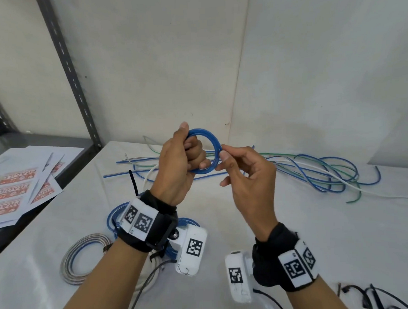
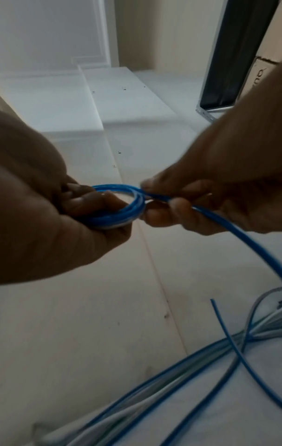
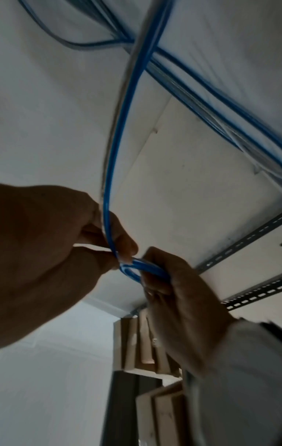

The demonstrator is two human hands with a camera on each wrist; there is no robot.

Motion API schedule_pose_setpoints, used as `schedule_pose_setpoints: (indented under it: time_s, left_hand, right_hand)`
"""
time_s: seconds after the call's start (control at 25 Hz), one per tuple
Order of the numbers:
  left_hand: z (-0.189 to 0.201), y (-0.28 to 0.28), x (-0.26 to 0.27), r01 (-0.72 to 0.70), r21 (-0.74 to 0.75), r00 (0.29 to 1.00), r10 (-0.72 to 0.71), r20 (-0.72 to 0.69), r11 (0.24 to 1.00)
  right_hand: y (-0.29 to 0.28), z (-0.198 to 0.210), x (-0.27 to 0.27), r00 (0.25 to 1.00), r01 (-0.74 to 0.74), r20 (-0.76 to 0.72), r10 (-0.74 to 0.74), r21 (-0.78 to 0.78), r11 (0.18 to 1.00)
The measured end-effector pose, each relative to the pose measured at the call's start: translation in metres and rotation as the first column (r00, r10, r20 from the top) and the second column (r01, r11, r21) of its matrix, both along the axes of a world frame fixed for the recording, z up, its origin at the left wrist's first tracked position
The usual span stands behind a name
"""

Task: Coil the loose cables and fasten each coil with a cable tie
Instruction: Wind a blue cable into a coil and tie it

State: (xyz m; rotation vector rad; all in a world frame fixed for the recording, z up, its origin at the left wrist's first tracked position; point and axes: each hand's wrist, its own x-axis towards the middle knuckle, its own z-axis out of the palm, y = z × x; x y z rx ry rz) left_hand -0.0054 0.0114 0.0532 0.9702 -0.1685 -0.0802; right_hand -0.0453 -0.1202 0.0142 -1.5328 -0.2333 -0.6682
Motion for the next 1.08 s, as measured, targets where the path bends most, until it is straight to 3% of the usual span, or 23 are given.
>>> schedule_pose_setpoints:
  time_s: [0.12, 0.24, 0.44, 0.56, 0.76, 0.84, 0.96, 1.08]
  left_hand:
    - [-0.004, -0.009, -0.002, -0.037, -0.068, 0.999, 0.037, -0.006, 0.997]
    - [-0.004, -0.005, -0.001, 0.062, -0.046, 0.998, -0.062, 0.001, 0.997]
    - [0.001, 0.009, 0.000, 0.225, 0.234, 0.974, -0.224, -0.035, 0.946]
    - [-0.002, 0.009, -0.001, 0.205, 0.427, 0.974, -0.225, -0.005, 0.881]
    - [-0.014, 0.000, 0.000, 0.156, 0.580, 0.980, -0.197, 0.007, 0.799]
    - [-0.015, -0.003, 0.001, 0.115, 0.565, 0.981, -0.183, 0.064, 0.817]
    - [-0.013, -0.004, 0.000, 0.008, 0.389, 0.992, -0.055, 0.110, 0.921]
    - [-0.011, -0.005, 0.001, -0.071, 0.247, 0.995, 0.052, 0.086, 0.966]
  right_hand:
    - [0.011, -0.005, -0.002, 1.000, 0.030, -0.008, -0.030, 0.056, 0.998]
    - [0.000, 0.004, 0.001, 1.000, 0.023, 0.011, -0.024, 0.053, 0.998]
    - [-0.029, 0.020, -0.001, 0.999, -0.026, 0.016, 0.033, -0.314, 0.949]
    - [-0.038, 0.021, 0.002, 0.998, -0.060, -0.025, 0.054, -0.393, 0.918]
    - [-0.046, 0.016, 0.005, 0.993, -0.110, -0.092, 0.074, -0.488, 0.866]
    - [-0.044, 0.014, 0.005, 0.997, -0.071, -0.053, 0.053, -0.458, 0.886]
    - [-0.032, 0.015, 0.004, 1.000, 0.011, -0.013, -0.015, -0.307, 0.952]
    - [-0.023, 0.014, 0.002, 0.998, -0.014, -0.058, 0.005, -0.165, 0.986]
